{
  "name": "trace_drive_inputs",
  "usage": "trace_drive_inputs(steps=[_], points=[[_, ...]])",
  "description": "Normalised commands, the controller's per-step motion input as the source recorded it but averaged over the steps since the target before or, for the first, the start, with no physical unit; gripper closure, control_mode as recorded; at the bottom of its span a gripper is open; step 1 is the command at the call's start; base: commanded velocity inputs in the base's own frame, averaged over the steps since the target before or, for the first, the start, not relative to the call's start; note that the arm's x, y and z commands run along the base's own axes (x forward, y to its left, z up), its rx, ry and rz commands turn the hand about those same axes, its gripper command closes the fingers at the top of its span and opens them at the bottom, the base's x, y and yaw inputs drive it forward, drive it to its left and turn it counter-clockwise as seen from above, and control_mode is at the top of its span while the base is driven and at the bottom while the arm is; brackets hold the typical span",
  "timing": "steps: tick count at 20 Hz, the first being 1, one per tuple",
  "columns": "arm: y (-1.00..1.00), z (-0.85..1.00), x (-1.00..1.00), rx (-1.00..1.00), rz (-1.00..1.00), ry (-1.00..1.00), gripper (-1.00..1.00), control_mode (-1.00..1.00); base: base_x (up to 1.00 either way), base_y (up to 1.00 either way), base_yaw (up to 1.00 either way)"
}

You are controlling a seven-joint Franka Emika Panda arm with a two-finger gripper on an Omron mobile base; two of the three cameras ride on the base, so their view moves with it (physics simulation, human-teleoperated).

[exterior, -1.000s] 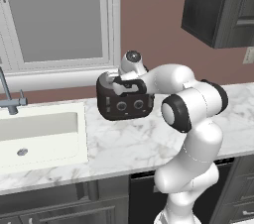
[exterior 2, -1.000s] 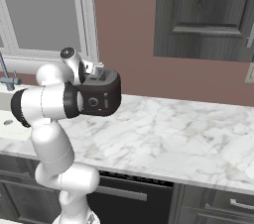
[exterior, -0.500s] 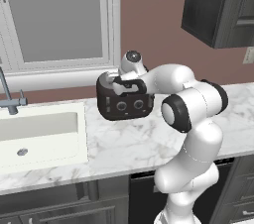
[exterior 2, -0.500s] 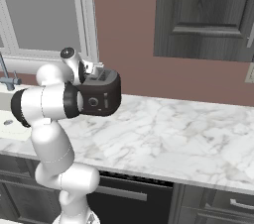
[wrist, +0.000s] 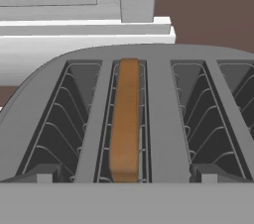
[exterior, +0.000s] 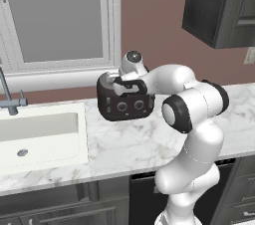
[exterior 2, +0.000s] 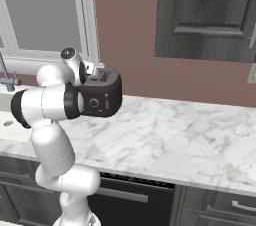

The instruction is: Start the toaster. Once the lever pops up, take the bread to the plate on the dining counter.

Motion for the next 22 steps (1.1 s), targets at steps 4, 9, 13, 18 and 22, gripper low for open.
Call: trace_drive_inputs(steps=[4, 9, 13, 18, 22], points=[[0.0, 0.0, 0.0, 0.0, 0.0, 0.0, -1.0, -1.0, 0.0, 0.0, 0.0], [0.0, 0.0, 0.0, 0.0, 0.0, 0.0, -1.0, -1.0, 0.0, 0.0, 0.0], [0.0, 0.0, 0.0, 0.0, 0.0, 0.0, -1.0, -1.0, 0.0, 0.0, 0.0], [0.0, 0.0, 0.0, 0.0, 0.0, 0.0, -1.0, -1.0, 0.0, 0.0, 0.0], [0.0, 0.0, 0.0, 0.0, 0.0, 0.0, -1.0, -1.0, 0.0, 0.0, 0.0]])
